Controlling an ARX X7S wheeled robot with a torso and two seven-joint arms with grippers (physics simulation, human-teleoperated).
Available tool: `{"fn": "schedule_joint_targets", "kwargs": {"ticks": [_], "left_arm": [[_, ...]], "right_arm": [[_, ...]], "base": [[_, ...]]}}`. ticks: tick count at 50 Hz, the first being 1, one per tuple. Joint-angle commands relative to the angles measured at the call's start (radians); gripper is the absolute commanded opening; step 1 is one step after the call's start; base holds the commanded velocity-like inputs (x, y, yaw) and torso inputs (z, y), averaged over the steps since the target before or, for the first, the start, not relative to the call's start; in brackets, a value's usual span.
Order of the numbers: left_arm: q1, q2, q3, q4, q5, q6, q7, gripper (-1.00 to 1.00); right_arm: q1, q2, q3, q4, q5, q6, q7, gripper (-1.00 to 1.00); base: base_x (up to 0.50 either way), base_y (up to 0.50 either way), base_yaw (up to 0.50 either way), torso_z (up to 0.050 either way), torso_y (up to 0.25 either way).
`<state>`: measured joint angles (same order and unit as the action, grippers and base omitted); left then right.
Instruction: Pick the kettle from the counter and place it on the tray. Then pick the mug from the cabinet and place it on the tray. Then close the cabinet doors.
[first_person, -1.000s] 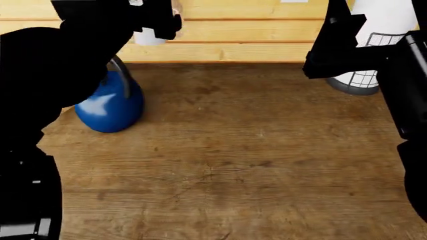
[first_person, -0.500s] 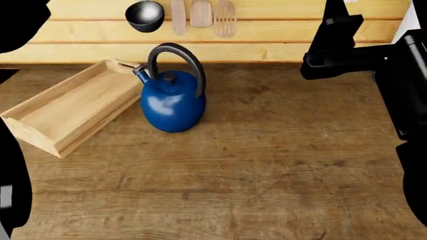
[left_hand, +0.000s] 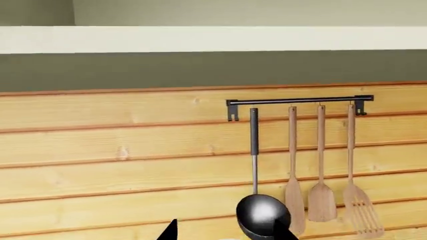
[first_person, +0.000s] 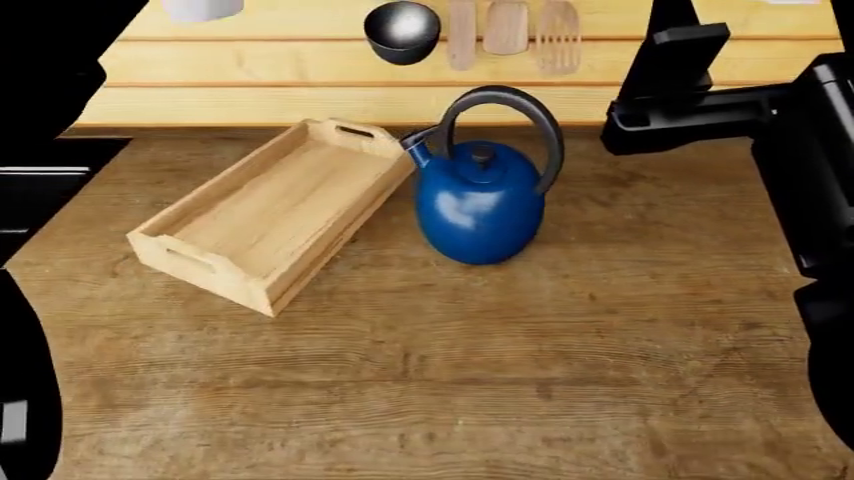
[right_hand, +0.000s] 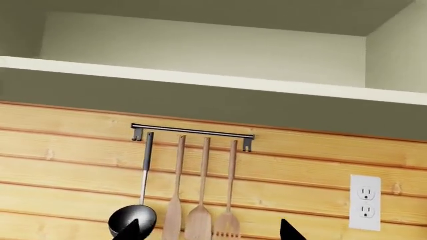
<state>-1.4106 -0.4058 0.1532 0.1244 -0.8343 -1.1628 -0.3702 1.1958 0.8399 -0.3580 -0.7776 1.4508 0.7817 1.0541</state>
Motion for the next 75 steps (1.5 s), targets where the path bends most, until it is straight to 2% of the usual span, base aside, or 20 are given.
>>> {"fn": "schedule_joint_targets", "kwargs": {"ticks": [1, 16, 26, 36, 47, 52, 75], "left_arm": [[0.067, -0.011, 0.006, 0.009, 0.004, 0.037, 0.01, -1.0], [0.167, -0.004, 0.082, -0.007, 0.053, 0.117, 0.053, -1.0], [0.23, 0.026, 0.147, -0.089, 0.124, 0.231, 0.096, -1.0], [0.222, 0.122, 0.244, -0.37, 0.255, 0.429, 0.164, -1.0], [0.142, 0.239, 0.328, -0.709, 0.359, 0.606, 0.245, -1.0], [0.129, 0.249, 0.335, -0.733, 0.362, 0.615, 0.253, -1.0], [0.127, 0.234, 0.35, -0.635, 0.333, 0.554, 0.251, -1.0]], "right_arm": [[0.001, -0.003, -0.002, 0.0, -0.007, -0.002, -0.003, 1.0], [0.019, 0.006, 0.005, 0.015, 0.007, -0.001, -0.007, 1.0], [0.221, 0.006, -0.01, 0.069, 0.134, 0.078, 0.049, 1.0], [0.389, -0.025, -0.049, 0.139, 0.191, 0.152, 0.07, 1.0], [0.448, -0.044, -0.069, 0.174, 0.194, 0.178, 0.066, 1.0], [0.46, -0.043, -0.063, 0.18, 0.199, 0.175, 0.06, 1.0], [0.442, -0.033, -0.059, 0.176, 0.194, 0.162, 0.047, 1.0]], "base": [[0.0, 0.5, 0.0, 0.0, 0.0], [0.0, 0.5, 0.0, 0.0, 0.001], [0.0, 0.0, 0.0, 0.002, 0.001], [0.0, 0.0, 0.0, 0.0, 0.0], [0.0, 0.0, 0.0, 0.0, 0.001], [0.05, 0.0, 0.0, 0.0, 0.0], [0.5, 0.0, 0.0, 0.0, 0.001]]}}
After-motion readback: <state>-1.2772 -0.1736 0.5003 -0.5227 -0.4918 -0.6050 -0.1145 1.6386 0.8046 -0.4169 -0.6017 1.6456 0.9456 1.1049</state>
